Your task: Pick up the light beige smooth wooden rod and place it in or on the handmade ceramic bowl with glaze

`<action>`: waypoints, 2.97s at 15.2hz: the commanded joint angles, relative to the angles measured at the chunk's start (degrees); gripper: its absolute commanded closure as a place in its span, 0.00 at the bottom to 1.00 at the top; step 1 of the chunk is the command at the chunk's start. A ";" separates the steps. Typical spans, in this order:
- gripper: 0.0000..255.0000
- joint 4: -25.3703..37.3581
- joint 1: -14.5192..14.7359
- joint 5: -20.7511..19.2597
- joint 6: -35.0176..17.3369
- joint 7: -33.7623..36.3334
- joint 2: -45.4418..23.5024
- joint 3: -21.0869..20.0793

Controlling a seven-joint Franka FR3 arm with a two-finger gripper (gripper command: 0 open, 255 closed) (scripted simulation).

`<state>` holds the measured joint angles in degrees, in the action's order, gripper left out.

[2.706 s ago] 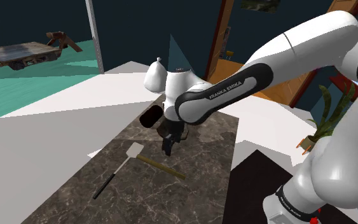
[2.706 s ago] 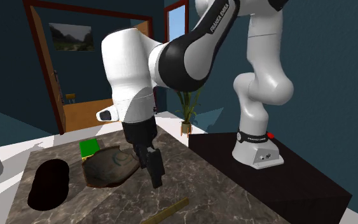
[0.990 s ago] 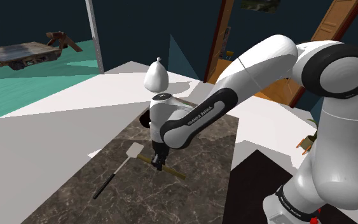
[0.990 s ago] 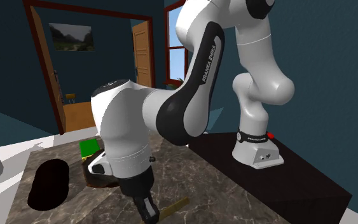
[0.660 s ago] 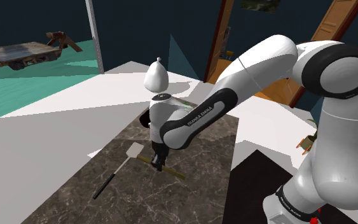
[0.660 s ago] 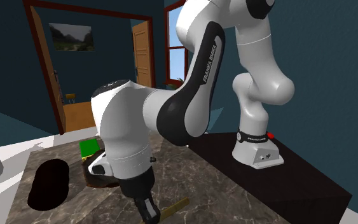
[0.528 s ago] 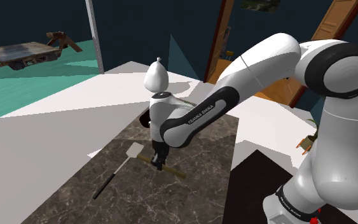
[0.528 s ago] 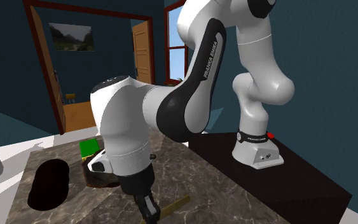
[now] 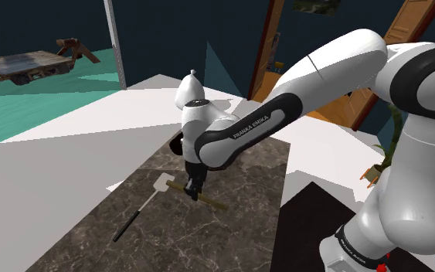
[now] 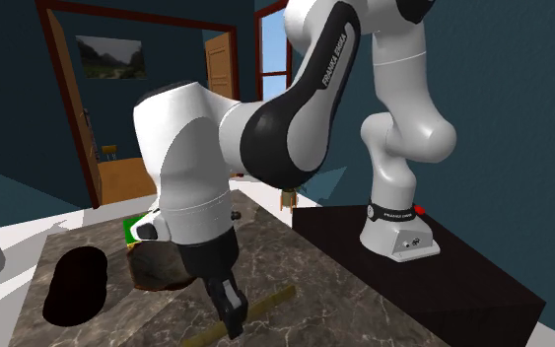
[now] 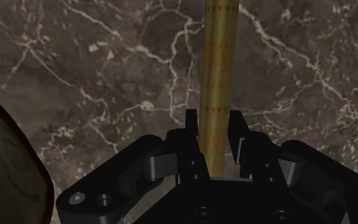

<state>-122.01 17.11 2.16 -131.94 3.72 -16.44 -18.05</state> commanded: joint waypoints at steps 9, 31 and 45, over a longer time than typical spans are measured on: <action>1.00 1.88 -0.61 1.60 6.84 -0.56 5.13 -0.56; 1.00 13.92 -9.98 0.12 17.90 -15.71 2.86 6.49; 1.00 15.24 -11.99 -1.08 13.13 -19.31 -3.54 8.35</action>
<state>-106.26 5.06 1.11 -118.04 -15.66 -19.76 -9.69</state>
